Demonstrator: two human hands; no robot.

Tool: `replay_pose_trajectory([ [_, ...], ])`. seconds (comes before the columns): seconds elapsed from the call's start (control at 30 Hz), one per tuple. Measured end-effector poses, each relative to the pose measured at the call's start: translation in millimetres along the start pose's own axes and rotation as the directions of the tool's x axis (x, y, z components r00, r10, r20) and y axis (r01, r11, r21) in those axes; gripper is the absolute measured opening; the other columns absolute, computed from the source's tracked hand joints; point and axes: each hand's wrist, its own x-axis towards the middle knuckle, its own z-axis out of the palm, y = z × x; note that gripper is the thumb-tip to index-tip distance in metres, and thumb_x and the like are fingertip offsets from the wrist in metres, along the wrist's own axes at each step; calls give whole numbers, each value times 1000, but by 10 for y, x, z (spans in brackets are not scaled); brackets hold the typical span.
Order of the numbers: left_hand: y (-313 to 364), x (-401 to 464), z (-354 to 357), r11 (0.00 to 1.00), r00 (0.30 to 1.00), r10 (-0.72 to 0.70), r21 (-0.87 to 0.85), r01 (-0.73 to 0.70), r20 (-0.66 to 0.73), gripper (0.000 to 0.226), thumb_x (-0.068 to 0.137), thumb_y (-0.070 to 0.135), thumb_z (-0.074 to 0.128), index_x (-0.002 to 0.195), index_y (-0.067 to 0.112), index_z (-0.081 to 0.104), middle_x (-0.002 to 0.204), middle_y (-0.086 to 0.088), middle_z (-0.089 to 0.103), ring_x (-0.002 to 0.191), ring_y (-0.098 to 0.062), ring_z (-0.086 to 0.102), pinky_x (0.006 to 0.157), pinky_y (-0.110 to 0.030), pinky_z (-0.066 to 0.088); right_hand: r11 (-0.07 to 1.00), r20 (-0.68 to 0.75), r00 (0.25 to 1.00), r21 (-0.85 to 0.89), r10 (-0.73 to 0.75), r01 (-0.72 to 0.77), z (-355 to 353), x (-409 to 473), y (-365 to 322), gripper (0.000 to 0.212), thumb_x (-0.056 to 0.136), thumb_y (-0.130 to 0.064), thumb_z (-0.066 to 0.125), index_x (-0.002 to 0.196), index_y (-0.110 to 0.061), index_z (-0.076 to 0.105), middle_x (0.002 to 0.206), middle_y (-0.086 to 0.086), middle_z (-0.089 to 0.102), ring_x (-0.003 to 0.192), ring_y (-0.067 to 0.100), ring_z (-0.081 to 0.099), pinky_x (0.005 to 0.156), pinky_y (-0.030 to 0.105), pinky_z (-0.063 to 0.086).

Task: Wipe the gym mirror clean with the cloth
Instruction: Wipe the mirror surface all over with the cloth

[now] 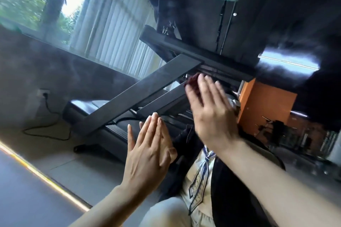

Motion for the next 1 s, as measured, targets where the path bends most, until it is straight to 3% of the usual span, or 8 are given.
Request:
replay_pose_trajectory([
  [0.2, 153, -111, -4, 995, 999, 46, -85, -47, -13, 74, 90, 43, 45, 153, 6, 34, 161, -10, 29, 150, -19, 18, 116, -60, 14, 937, 131, 929, 107, -345, 332, -87, -424, 77, 48, 97, -9, 37, 137, -14, 63, 147, 21, 50, 135, 36, 50, 114, 50, 37],
  [0.33, 320, -455, 78, 986, 999, 3, -169, 6, 53, 76, 92, 47, 47, 156, 11, 26, 162, -7, 24, 152, -17, 12, 120, -59, 7, 990, 48, 989, -37, 138, -136, -174, -124, 444, 49, 95, -11, 61, 143, -16, 55, 152, 21, 45, 140, 39, 42, 118, 51, 27],
  [0.4, 397, -719, 122, 978, 992, -36, -201, 61, 124, 79, 90, 49, 46, 156, 12, 28, 164, -7, 22, 152, -18, 13, 121, -57, 4, 978, 4, 979, -27, 206, -206, -206, -418, 261, 49, 97, -10, 58, 145, -15, 53, 153, 21, 43, 142, 39, 39, 120, 52, 27],
  [0.53, 596, -1314, 168, 931, 951, -161, -280, 236, 265, 81, 87, 44, 43, 159, 14, 19, 167, -1, 14, 152, -17, 16, 121, -60, 8, 992, 223, 969, 91, -110, 92, -345, -1788, -463, 50, 96, -17, 48, 146, -15, 52, 157, 17, 39, 145, 36, 36, 117, 52, 31],
  [0.7, 860, -1898, 210, 910, 904, -186, -278, 306, 385, 105, 76, 22, 80, 158, 11, 17, 165, -8, 18, 148, -24, 23, 113, -70, 22, 898, 495, 756, 138, -429, 418, -741, -2959, -479, 57, 88, -15, 44, 144, -21, 55, 159, 9, 36, 146, 28, 32, 125, 47, 11],
  [0.8, 884, -2169, 206, 894, 846, -204, -258, 366, 493, 120, 64, 10, 85, 160, 20, 13, 166, -2, 13, 150, -21, 18, 114, -70, 19, 999, 334, 942, -19, -30, 38, -837, -2650, -5, 55, 94, -4, 50, 147, -18, 51, 156, 15, 38, 145, 33, 33, 122, 52, 21],
  [0.9, 898, -2282, 197, 873, 800, -256, -226, 432, 543, 122, 67, 11, 85, 161, 25, 8, 167, 5, 2, 147, -20, 16, 115, -64, 13, 874, 105, 868, -62, 486, -482, -765, -2208, 163, 43, 102, -12, 50, 145, -14, 53, 154, 22, 40, 143, 39, 35, 118, 55, 28],
  [1.0, 924, -2305, 194, 874, 796, -264, -214, 436, 545, 117, 68, 11, 83, 160, 22, 13, 167, 0, 9, 145, -20, 21, 116, -63, 13, 893, 77, 890, -39, 450, -448, -560, -2100, -243, 46, 100, -12, 53, 147, -12, 51, 153, 23, 41, 143, 41, 36, 118, 56, 29],
])
